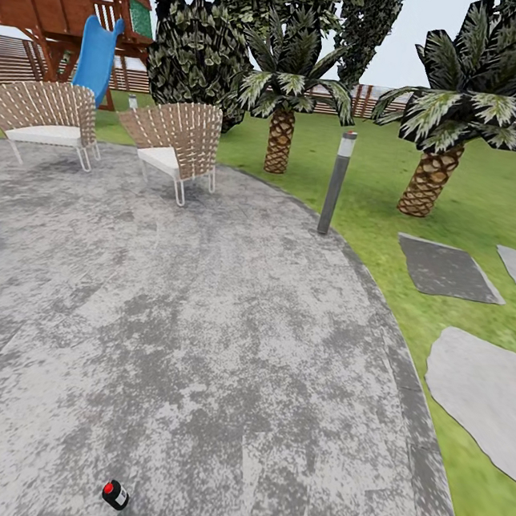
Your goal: In the garden, pick up the pesticide atomizer on the floor and spray pesticide onto both trees until each tree trunk is fully covered.
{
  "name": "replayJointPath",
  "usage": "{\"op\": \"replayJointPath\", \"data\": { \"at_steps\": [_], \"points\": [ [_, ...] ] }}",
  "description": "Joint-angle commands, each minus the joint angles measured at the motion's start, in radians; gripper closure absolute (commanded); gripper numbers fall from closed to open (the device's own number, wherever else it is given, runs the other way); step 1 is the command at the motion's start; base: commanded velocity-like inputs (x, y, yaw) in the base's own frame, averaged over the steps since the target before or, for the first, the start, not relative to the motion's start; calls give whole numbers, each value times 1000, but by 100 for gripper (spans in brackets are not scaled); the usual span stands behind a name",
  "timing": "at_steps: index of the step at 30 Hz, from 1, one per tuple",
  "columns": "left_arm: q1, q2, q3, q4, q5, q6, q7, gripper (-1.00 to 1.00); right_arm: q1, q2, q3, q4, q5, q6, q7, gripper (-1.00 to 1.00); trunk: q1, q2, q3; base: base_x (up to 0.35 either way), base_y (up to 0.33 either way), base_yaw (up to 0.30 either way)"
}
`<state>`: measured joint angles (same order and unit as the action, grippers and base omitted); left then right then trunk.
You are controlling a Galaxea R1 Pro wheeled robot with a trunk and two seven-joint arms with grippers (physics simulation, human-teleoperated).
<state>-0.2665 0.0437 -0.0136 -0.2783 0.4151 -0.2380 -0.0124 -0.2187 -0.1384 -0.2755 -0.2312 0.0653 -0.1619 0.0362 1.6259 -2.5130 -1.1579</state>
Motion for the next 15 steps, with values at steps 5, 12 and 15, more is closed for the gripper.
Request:
{"op": "replayJointPath", "data": {
  "at_steps": [5,12,15],
  "points": [
    [0,-2,-1,-35,5,-2,-1,-100,-1,0,-8,1,7,-4,4,-100,0,0,-1,0,0,0],
    [0,-3,-52,-101,3,-4,-1,-100,-1,0,-8,1,7,-4,4,-100,0,0,-1,0,0,0],
    [8,-3,-74,-192,3,-2,3,-100,-1,0,-8,1,7,-4,4,-100,0,0,-1,0,0,0]
  ]
}}
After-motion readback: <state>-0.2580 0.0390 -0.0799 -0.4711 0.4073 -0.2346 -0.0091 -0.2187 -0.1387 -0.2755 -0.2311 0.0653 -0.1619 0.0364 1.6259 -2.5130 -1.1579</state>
